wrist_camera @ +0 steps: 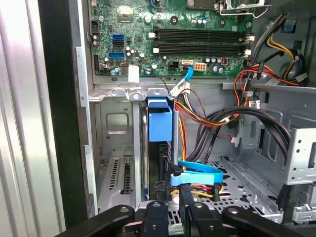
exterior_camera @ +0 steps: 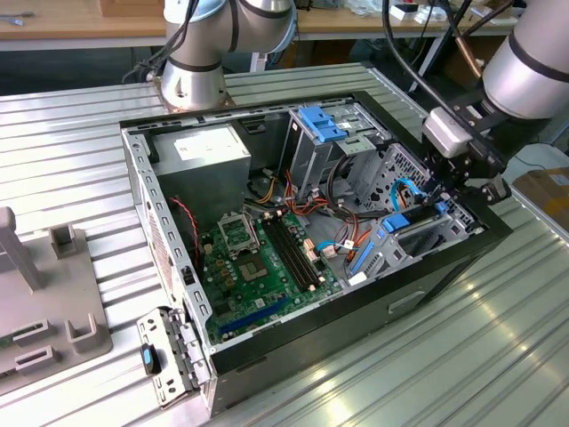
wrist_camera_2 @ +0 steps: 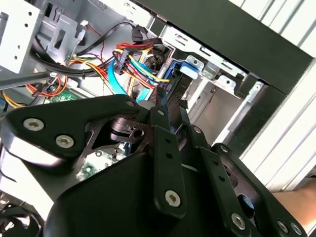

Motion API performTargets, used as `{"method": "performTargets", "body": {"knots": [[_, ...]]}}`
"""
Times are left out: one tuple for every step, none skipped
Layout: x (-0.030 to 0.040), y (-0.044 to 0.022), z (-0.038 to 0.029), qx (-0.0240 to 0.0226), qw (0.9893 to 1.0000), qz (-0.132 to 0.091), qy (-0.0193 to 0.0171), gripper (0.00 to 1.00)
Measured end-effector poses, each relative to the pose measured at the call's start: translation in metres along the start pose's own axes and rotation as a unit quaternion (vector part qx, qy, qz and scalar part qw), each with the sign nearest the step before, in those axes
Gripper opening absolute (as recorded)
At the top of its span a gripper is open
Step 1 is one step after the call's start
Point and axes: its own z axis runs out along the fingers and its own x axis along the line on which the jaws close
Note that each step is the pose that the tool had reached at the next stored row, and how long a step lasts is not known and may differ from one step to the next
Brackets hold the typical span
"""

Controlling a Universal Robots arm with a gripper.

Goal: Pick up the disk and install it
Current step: 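Insert the first disk wire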

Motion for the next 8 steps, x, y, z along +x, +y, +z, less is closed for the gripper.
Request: {"method": "performTargets", "body": {"knots": [[-0.0008, -0.0012, -0.0064, 0.0000, 1.0000, 0.000, 0.0000, 0.24], [-0.0010, -0.0017, -0.0089, 0.0000, 1.0000, 0.000, 0.0000, 0.24], [-0.0013, -0.0021, -0.0111, 0.0000, 1.0000, 0.000, 0.0000, 0.24], [-0.0013, -0.0021, -0.0113, 0.0000, 1.0000, 0.000, -0.0001, 0.24], [-0.0014, -0.0007, -0.0116, 0.0005, 1.0000, 0.000, -0.0002, 0.24], [-0.0013, 0.0015, -0.0122, 0.0010, 1.0000, 0.000, -0.0004, 0.24], [-0.0013, 0.0045, -0.0128, 0.0018, 1.0000, 0.000, -0.0004, 0.24], [-0.0011, 0.0089, -0.0135, 0.0028, 1.0000, 0.000, -0.0005, 0.24]]}}
